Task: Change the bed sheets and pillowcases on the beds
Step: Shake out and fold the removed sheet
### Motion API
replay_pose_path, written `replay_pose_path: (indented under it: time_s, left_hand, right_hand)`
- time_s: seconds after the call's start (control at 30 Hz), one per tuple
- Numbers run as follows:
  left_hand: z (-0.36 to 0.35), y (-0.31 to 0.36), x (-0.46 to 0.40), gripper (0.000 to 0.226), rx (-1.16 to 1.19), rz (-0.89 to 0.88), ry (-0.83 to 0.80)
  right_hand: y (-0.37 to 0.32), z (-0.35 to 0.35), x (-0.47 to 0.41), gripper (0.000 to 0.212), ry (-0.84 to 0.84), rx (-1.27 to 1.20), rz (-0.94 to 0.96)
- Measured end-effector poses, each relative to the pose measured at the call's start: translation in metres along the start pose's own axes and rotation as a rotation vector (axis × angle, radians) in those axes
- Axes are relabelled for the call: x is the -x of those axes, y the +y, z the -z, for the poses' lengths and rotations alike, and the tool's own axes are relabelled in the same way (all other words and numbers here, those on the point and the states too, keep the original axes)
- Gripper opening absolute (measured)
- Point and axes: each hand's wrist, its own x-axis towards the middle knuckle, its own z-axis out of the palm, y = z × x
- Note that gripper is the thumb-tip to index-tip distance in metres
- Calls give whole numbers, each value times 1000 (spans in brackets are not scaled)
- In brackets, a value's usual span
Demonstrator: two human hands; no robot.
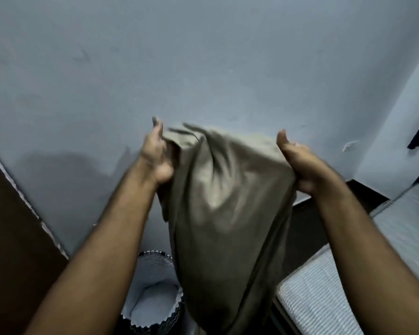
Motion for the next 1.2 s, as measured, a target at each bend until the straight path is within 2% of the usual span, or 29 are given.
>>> replay_pose_path:
  time_s: [0.07, 0.1, 0.17, 0.23, 0.33, 0.37, 0.4, 0.47, 0.53, 0.57, 0.63, 0.73, 0.83, 0.93, 1.0, 1.07, 1.13, 1.2]
  left_hand:
    - [18, -41, 14, 108, -35, 188, -73]
    - [26, -64, 22, 111, -104, 273, -57]
    - [33, -92, 33, 101, -160, 294, -26]
    - [29, -93, 30, 86, -185, 163, -52]
    - [11, -60, 24, 51, 2, -60, -65]
    - [8, -46, 25, 42, 45, -103, -64]
    - [7, -39, 26, 45, 65, -135, -66]
    - [10, -49, 32, 59, -131, -56, -1]
    - [14, -81, 42, 42, -363, 77, -3]
    - [14, -94, 49, 44, -447, 115, -25]
    - [11, -104, 46, 60, -473, 11, -42]
    - [-11, -81, 41, 24, -240, -99, -80]
    - [-23, -57, 38, 32, -250, -121, -118]
    - [-28, -52, 39, 41, -233, -114, -70]
    - [-32, -51, 43, 48, -153, -113, -37]
    - [-37, -51, 45, 51, -69, -124, -39]
    - [-41, -54, 45, 50, 3, -142, -29]
    - [-49, -58, 44, 50, 59, -151, -15]
  right_hand:
    - [10, 2, 1, 57, -21, -163, -83]
    - [14, 4, 3, 53, -24, -235, -108]
    - [18, 7, 4, 46, -52, -277, -103]
    - [16, 11, 6, 43, -82, -258, -33]
    - [14, 21, 15, 27, -196, -347, 126]
    - [18, 24, 18, 28, -200, -319, 156]
    - [23, 24, 21, 31, -183, -228, 163]
    - [30, 23, 25, 26, -90, -13, 148]
    - [37, 26, 23, 12, -54, 11, 99]
    - [37, 27, 22, 10, -51, -30, 76]
    - [35, 28, 20, 14, 31, -124, 92]
    - [33, 30, 15, 18, 301, -227, 129]
    - [37, 35, 14, 23, 407, -151, 84]
    - [45, 37, 25, 48, 269, -170, -63]
    - [49, 44, 36, 75, 113, -341, -112]
    - [60, 51, 49, 91, 39, -521, -82]
    - [84, 50, 62, 95, 47, -630, -69]
    - [115, 37, 76, 91, 1, -612, -131]
